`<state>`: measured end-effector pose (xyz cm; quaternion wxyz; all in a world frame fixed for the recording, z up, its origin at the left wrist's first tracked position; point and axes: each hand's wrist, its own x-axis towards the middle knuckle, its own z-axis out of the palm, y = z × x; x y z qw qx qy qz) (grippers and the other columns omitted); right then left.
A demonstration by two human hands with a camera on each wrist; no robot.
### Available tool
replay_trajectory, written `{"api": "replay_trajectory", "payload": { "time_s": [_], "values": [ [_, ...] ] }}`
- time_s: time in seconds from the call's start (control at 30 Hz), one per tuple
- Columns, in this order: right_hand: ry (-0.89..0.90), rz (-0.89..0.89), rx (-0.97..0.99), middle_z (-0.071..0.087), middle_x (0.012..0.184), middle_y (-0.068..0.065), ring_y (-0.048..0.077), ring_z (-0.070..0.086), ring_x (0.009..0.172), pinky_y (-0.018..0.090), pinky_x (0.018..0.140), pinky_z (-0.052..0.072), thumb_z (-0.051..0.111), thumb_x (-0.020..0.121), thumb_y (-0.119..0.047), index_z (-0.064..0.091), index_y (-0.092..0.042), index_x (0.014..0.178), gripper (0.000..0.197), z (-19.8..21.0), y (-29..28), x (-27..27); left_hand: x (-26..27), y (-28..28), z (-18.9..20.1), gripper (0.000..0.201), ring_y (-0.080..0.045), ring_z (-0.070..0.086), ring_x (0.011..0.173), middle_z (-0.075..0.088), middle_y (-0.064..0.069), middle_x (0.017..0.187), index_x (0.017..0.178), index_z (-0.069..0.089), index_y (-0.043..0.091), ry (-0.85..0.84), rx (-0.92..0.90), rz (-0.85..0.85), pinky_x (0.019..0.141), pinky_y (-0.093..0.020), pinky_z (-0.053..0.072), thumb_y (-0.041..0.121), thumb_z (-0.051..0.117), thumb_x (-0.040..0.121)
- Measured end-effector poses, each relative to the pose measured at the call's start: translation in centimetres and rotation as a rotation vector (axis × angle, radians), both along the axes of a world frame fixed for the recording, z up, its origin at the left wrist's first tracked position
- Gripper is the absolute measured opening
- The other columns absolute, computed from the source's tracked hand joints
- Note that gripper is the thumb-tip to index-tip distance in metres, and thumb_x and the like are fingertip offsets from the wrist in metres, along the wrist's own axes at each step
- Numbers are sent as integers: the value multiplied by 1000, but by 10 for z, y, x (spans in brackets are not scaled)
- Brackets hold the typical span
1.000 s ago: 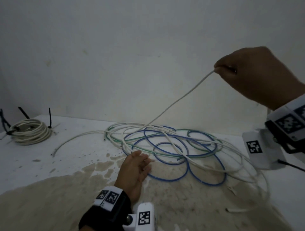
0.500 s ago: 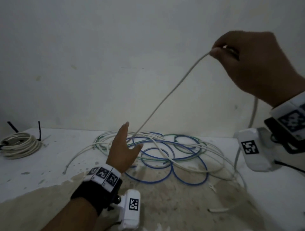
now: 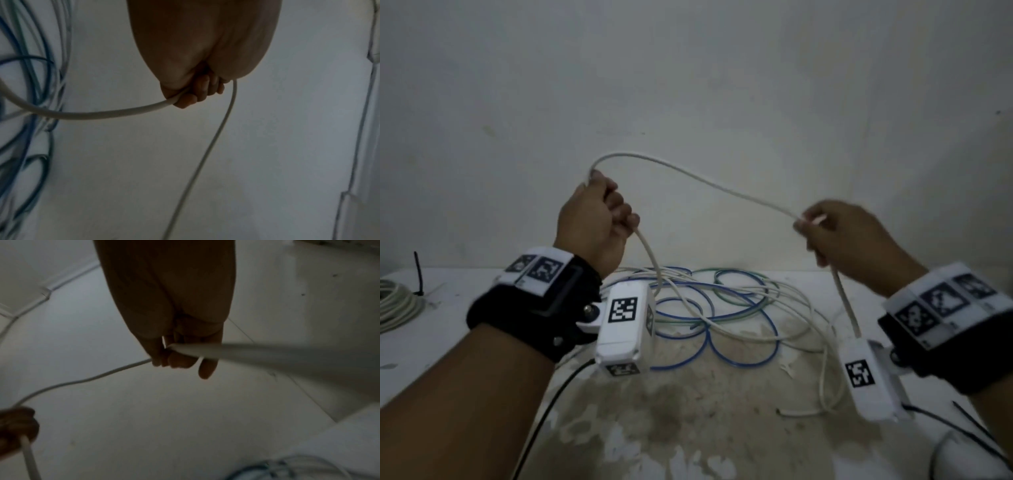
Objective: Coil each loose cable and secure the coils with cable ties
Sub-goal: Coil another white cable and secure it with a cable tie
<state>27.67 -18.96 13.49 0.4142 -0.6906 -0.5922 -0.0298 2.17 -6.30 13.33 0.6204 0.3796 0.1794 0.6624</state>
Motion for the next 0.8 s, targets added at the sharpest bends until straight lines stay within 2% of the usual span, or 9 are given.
{"api": "replay_trajectory", "payload": {
  "time_s": [0.13,0.23,0.3,0.33,0.4,0.47,0.57,0.67,0.8],
  "values": [
    [10,103,-437,69,63,1,9,65,56,11,50,43,67,83,-21,70,-13,76,11,-53,-14,7,-2,-6,20,37,-7,25,36,28,7,42,72,40,16,-121,-25,-49,43,-15,32,27,29,105],
    [-155,117,-925,71,79,-6,9,65,77,14,68,47,69,81,-33,73,-21,77,14,-73,-29,20,-7,-9,25,38,-7,25,35,28,7,42,71,38,16,-189,-61,-53,43,-16,31,26,27,105],
    [-174,80,-1019,73,82,-4,9,66,80,19,75,48,63,87,-38,74,-16,82,25,-70,-39,31,-10,-10,25,39,-8,25,35,28,6,41,70,38,15,-229,-81,-48,44,-16,31,26,26,105],
    [-141,32,-964,73,76,0,11,66,73,21,72,49,56,91,-39,72,-11,82,34,-63,-42,36,-11,-10,25,39,-8,25,35,28,6,41,70,38,15,-237,-86,-42,45,-17,31,26,26,105],
    [-45,-151,-659,65,57,6,17,61,52,25,56,45,45,95,-42,65,-3,77,47,-44,-45,47,-12,-11,23,39,-8,25,35,28,7,41,70,38,16,-230,-93,-30,46,-18,31,27,26,105],
    [37,-288,-238,59,60,15,28,57,52,28,56,44,47,94,-45,59,1,74,51,-19,-48,54,-10,-13,21,40,-8,26,36,28,6,42,69,39,16,-210,-100,-27,48,-19,31,28,27,105],
    [282,-147,230,48,57,8,22,48,50,32,56,43,59,90,-36,52,-10,66,36,19,-51,55,-4,-20,15,38,-9,26,39,27,6,47,67,41,16,-183,-107,-49,51,-20,31,26,31,102],
    [564,67,404,42,45,-10,7,39,41,23,46,36,53,92,-20,55,-19,72,19,56,-52,39,0,-25,6,32,-10,28,41,29,4,50,71,42,15,-155,-115,-75,53,-21,31,23,30,99],
    [551,163,488,41,61,-4,9,35,43,18,42,34,39,99,-29,51,-25,83,21,74,-52,18,4,-23,-4,27,-9,30,40,32,5,48,73,38,17,-116,-144,-98,49,-18,33,13,30,98]
  ]
}}
